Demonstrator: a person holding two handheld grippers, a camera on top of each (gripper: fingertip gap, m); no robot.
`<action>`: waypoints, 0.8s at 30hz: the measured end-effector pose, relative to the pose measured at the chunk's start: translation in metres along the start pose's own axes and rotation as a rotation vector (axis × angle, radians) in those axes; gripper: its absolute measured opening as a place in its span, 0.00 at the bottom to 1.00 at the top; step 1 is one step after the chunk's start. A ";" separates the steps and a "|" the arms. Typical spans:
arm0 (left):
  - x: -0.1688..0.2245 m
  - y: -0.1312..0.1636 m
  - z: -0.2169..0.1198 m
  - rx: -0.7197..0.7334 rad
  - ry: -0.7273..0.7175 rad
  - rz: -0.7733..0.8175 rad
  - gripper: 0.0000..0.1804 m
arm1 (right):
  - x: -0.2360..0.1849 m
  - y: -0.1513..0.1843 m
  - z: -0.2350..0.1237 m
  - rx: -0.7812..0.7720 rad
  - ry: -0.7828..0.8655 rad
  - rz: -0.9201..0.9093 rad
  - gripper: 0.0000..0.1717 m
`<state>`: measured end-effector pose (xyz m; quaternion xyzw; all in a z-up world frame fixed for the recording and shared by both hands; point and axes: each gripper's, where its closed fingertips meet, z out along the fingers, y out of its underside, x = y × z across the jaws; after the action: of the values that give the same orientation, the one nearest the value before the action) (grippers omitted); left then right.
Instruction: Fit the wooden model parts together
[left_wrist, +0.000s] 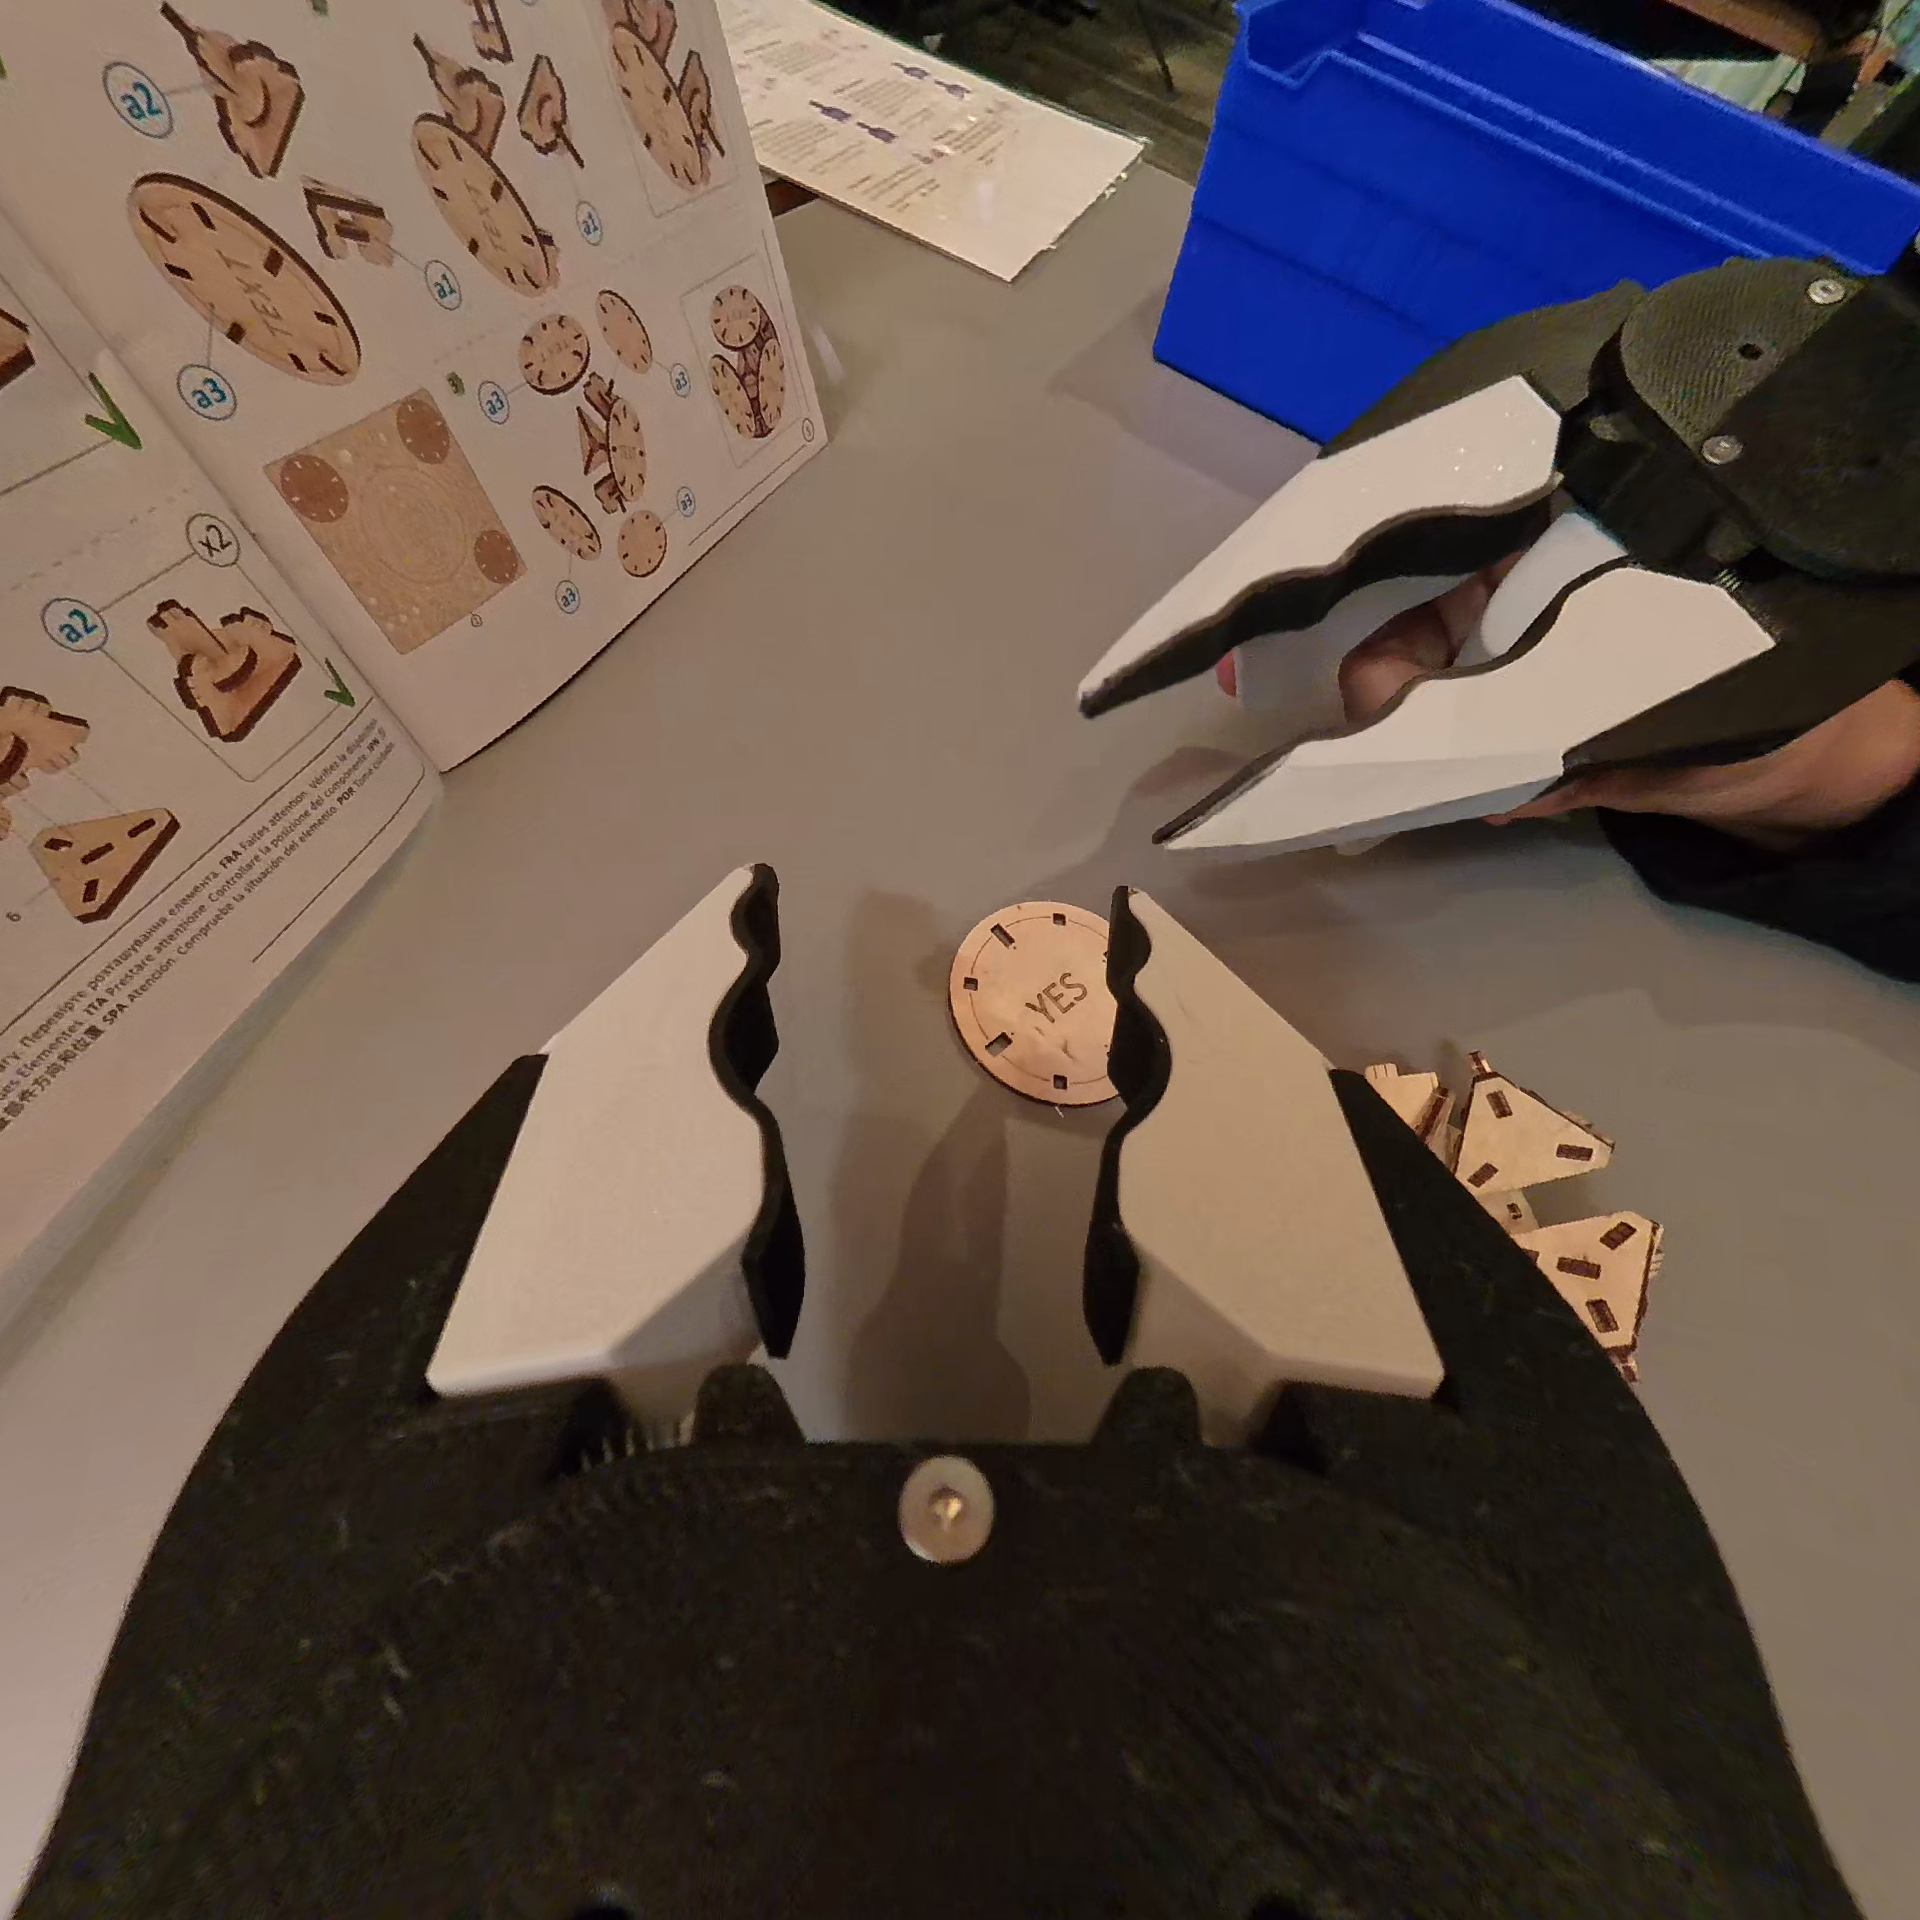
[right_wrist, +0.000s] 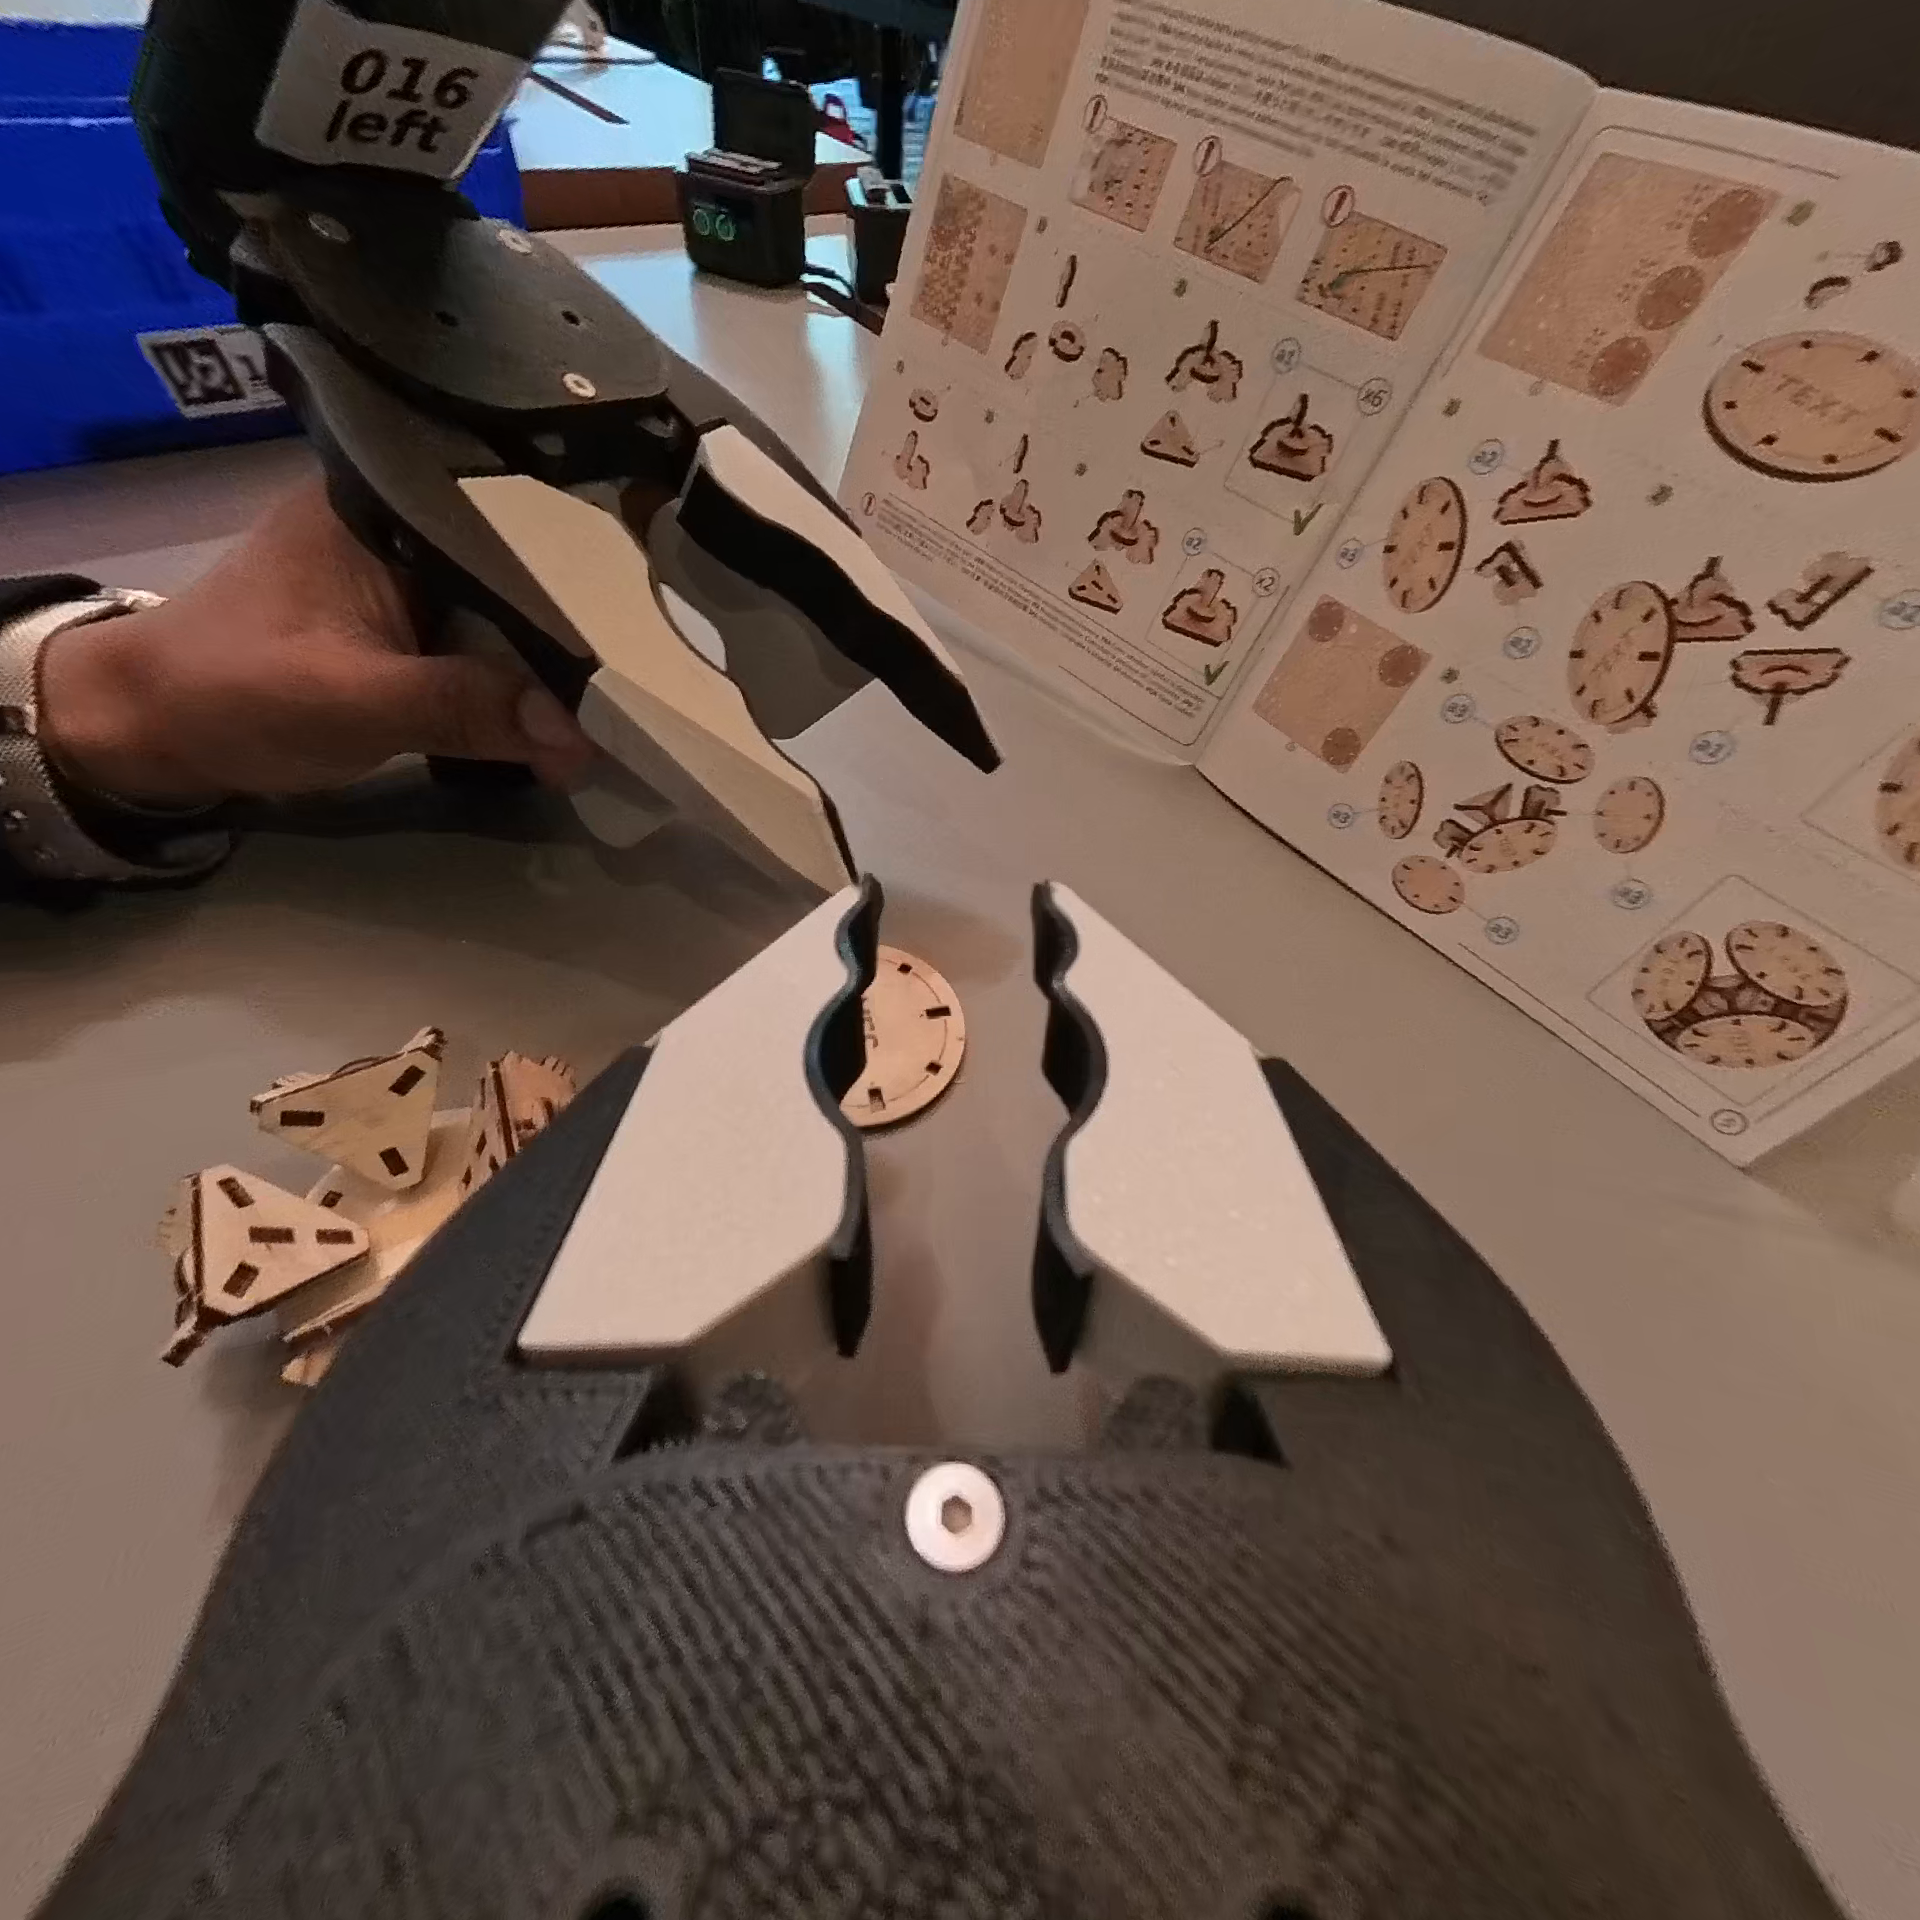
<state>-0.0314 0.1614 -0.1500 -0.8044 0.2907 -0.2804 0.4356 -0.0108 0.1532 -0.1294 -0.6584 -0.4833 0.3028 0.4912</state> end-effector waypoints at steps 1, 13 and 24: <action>0.000 0.000 0.000 0.002 -0.001 0.001 0.34 | 0.003 -0.001 -0.001 0.006 0.015 0.015 0.19; 0.000 -0.001 -0.001 0.005 -0.006 0.000 0.34 | 0.088 0.062 -0.027 -0.304 0.364 0.187 0.75; -0.001 -0.001 -0.001 0.011 -0.001 -0.013 0.34 | 0.086 0.094 -0.026 -0.474 0.319 0.285 0.90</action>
<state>-0.0329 0.1623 -0.1484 -0.8039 0.2836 -0.2845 0.4385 0.0735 0.2198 -0.2022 -0.8547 -0.3602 0.1403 0.3465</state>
